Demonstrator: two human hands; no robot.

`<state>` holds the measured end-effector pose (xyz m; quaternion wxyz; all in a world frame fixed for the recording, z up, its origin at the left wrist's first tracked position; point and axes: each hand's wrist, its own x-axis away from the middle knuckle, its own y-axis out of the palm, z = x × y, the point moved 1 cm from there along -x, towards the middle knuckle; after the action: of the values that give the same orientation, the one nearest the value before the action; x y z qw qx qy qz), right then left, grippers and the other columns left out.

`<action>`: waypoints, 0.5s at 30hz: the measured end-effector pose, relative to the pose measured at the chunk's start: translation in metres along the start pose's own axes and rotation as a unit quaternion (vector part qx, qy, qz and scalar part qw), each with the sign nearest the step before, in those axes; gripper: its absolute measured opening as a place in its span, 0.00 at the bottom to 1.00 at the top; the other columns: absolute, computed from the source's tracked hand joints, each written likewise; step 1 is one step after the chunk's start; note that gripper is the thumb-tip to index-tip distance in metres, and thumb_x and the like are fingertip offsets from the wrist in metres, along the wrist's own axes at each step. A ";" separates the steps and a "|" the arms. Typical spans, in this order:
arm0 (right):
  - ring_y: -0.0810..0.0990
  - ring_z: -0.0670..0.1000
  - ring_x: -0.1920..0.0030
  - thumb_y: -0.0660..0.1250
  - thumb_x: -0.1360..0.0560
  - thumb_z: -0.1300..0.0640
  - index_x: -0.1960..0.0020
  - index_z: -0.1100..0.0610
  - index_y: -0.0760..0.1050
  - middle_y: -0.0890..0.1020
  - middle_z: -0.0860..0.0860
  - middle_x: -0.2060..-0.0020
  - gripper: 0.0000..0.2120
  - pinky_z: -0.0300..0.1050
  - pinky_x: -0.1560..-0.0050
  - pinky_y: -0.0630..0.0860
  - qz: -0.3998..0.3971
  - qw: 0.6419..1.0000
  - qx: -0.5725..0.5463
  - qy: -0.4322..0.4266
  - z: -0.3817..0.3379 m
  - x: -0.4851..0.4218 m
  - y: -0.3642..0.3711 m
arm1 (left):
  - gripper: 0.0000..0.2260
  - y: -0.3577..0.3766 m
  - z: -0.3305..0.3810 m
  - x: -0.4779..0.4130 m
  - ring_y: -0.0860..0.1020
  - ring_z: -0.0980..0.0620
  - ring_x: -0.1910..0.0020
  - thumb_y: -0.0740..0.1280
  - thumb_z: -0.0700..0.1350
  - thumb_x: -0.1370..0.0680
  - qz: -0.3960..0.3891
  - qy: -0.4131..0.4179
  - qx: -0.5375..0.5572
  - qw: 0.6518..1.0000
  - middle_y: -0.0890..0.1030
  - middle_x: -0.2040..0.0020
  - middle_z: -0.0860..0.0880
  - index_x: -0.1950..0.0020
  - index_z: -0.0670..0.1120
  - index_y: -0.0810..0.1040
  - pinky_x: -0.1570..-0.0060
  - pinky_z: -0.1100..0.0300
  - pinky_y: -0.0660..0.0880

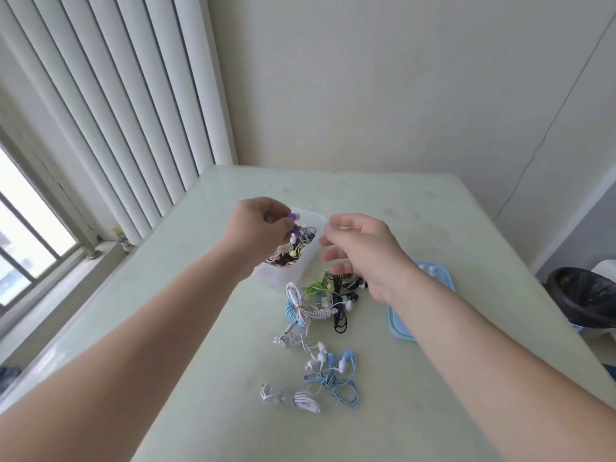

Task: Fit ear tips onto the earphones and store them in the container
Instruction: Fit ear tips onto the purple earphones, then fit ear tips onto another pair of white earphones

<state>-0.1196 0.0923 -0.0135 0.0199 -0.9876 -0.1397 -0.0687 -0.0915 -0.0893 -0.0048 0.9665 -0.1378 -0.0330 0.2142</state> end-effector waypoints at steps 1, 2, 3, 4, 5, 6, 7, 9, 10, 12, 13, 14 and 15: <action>0.84 0.51 0.61 0.70 0.20 0.57 0.38 0.56 0.78 0.86 0.56 0.53 0.12 0.48 0.63 0.81 -0.004 1.000 -0.004 0.004 0.001 -0.001 0.001 | 0.02 0.001 -0.006 -0.008 0.86 0.36 0.51 0.71 0.37 0.21 -0.012 -0.007 -0.042 0.999 0.87 0.54 0.38 0.51 0.42 0.83 0.46 0.38 0.83; 0.84 0.51 0.62 0.70 0.20 0.58 0.40 0.56 0.78 0.86 0.56 0.53 0.09 0.48 0.63 0.81 -0.009 1.000 -0.007 0.009 0.003 -0.001 0.002 | 0.02 0.003 -0.012 -0.014 0.86 0.36 0.51 0.72 0.38 0.22 -0.027 -0.007 -0.098 0.995 0.87 0.54 0.40 0.52 0.44 0.84 0.47 0.40 0.84; 0.84 0.51 0.62 0.69 0.20 0.58 0.41 0.55 0.79 0.86 0.56 0.54 0.08 0.47 0.63 0.81 -0.012 1.000 -0.007 0.013 0.005 0.000 0.001 | 0.02 0.006 -0.017 -0.018 0.86 0.38 0.51 0.72 0.40 0.22 -0.042 0.001 -0.166 0.985 0.87 0.54 0.42 0.52 0.46 0.84 0.48 0.44 0.84; 0.84 0.51 0.63 0.69 0.20 0.59 0.43 0.55 0.79 0.86 0.55 0.54 0.06 0.47 0.63 0.80 -0.014 1.000 -0.005 0.013 0.006 0.001 0.000 | 0.03 0.007 -0.018 -0.022 0.85 0.40 0.51 0.73 0.41 0.23 -0.057 0.017 -0.238 0.969 0.87 0.54 0.45 0.53 0.48 0.85 0.49 0.47 0.84; 0.84 0.51 0.63 0.69 0.20 0.59 0.43 0.55 0.80 0.86 0.55 0.54 0.06 0.47 0.63 0.80 -0.015 1.000 -0.002 0.013 0.007 0.002 -0.001 | 0.05 0.009 -0.020 -0.025 0.84 0.42 0.51 0.72 0.41 0.24 -0.068 0.027 -0.305 0.950 0.86 0.53 0.48 0.52 0.49 0.86 0.50 0.50 0.84; 0.84 0.52 0.63 0.69 0.20 0.59 0.43 0.56 0.80 0.86 0.56 0.54 0.06 0.47 0.64 0.80 -0.014 1.000 0.000 0.013 0.009 0.003 -0.003 | 0.07 0.009 -0.020 -0.027 0.83 0.44 0.50 0.71 0.41 0.25 -0.071 0.041 -0.358 0.930 0.86 0.51 0.50 0.51 0.50 0.86 0.50 0.53 0.83; 0.84 0.52 0.63 0.69 0.20 0.59 0.43 0.56 0.80 0.86 0.56 0.55 0.06 0.47 0.64 0.80 -0.012 1.000 0.003 0.011 0.010 0.004 -0.004 | 0.09 0.009 -0.018 -0.028 0.83 0.45 0.49 0.71 0.40 0.26 -0.071 0.058 -0.392 0.915 0.86 0.50 0.51 0.49 0.50 0.86 0.49 0.54 0.82; 0.83 0.51 0.64 0.68 0.19 0.60 0.44 0.56 0.80 0.86 0.55 0.56 0.06 0.46 0.65 0.79 -0.004 1.000 0.018 0.004 0.011 0.006 -0.009 | 0.11 0.009 -0.015 -0.029 0.83 0.46 0.48 0.71 0.39 0.27 -0.070 0.100 -0.410 0.904 0.86 0.49 0.51 0.47 0.50 0.85 0.47 0.53 0.81; 0.83 0.51 0.64 0.68 0.19 0.60 0.44 0.56 0.80 0.86 0.55 0.57 0.05 0.46 0.64 0.79 -0.002 1.000 0.030 0.002 0.012 0.008 -0.011 | 0.11 0.009 -0.015 -0.028 0.83 0.46 0.49 0.70 0.39 0.26 -0.074 0.118 -0.410 0.901 0.86 0.49 0.51 0.48 0.51 0.85 0.47 0.52 0.81; 0.83 0.51 0.64 0.69 0.20 0.59 0.45 0.57 0.81 0.86 0.55 0.58 0.05 0.47 0.64 0.79 -0.009 0.998 0.060 -0.002 0.013 0.012 -0.016 | 0.10 0.010 -0.017 -0.023 0.82 0.44 0.52 0.66 0.40 0.25 -0.103 0.129 -0.441 0.882 0.86 0.53 0.50 0.55 0.54 0.84 0.50 0.51 0.82; 0.83 0.52 0.64 0.70 0.21 0.59 0.47 0.58 0.81 0.86 0.55 0.59 0.04 0.47 0.64 0.79 -0.021 0.996 0.083 0.000 0.017 0.019 -0.018 | 0.10 0.010 -0.021 -0.017 0.82 0.42 0.54 0.65 0.41 0.24 -0.123 0.124 -0.464 0.869 0.84 0.55 0.50 0.58 0.52 0.83 0.53 0.52 0.81; 0.82 0.52 0.64 0.71 0.21 0.59 0.49 0.59 0.82 0.85 0.55 0.61 0.04 0.48 0.64 0.79 -0.038 0.992 0.117 -0.003 0.018 0.023 -0.021 | 0.10 0.009 -0.022 -0.014 0.81 0.41 0.53 0.64 0.40 0.23 -0.131 0.128 -0.477 0.860 0.84 0.56 0.49 0.57 0.51 0.83 0.54 0.51 0.80; 0.82 0.51 0.65 0.72 0.22 0.59 0.51 0.60 0.83 0.85 0.55 0.62 0.04 0.47 0.65 0.78 -0.064 0.985 0.159 -0.005 0.020 0.029 -0.023 | 0.11 0.008 -0.022 -0.010 0.80 0.41 0.51 0.63 0.40 0.22 -0.128 0.142 -0.482 0.855 0.83 0.53 0.49 0.54 0.51 0.85 0.53 0.51 0.79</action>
<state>-0.0957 0.1240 -0.0287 0.1718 -0.9612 -0.2118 -0.0417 -0.1008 -0.0921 -0.0283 0.7919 -0.6101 -0.0122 0.0238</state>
